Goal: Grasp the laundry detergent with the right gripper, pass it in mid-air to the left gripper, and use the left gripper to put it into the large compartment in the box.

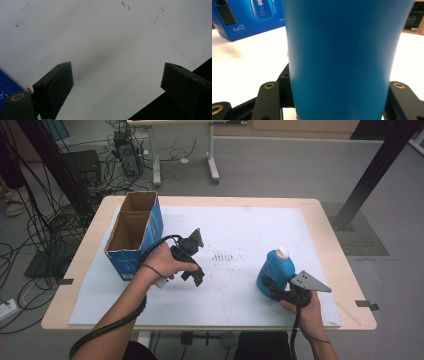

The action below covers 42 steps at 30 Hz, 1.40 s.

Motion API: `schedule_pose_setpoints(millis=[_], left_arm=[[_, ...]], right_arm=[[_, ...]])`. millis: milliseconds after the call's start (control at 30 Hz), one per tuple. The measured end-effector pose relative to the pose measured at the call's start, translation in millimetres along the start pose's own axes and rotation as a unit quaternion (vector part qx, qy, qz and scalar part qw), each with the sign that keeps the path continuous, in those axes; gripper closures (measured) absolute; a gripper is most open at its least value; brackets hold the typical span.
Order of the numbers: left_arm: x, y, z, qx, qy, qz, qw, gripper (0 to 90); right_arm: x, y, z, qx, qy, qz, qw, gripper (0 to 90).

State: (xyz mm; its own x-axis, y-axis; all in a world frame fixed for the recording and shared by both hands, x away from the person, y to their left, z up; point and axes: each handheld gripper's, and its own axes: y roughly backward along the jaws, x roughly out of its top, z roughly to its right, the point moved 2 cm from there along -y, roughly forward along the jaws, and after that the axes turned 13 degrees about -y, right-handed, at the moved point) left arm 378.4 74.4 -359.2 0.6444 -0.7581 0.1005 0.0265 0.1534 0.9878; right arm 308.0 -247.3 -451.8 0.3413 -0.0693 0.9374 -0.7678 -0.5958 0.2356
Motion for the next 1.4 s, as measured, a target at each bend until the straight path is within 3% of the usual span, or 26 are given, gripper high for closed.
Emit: schedule_pose_setpoints(millis=[1400], left_arm=[[-1.4, -0.5, 0.7, 0.003, 0.001, -0.003, 1.0000, 10.9]], right_arm=[[-1.5, 0.2, 0.3, 0.002, 0.006, 0.008, 1.0000, 42.3]])
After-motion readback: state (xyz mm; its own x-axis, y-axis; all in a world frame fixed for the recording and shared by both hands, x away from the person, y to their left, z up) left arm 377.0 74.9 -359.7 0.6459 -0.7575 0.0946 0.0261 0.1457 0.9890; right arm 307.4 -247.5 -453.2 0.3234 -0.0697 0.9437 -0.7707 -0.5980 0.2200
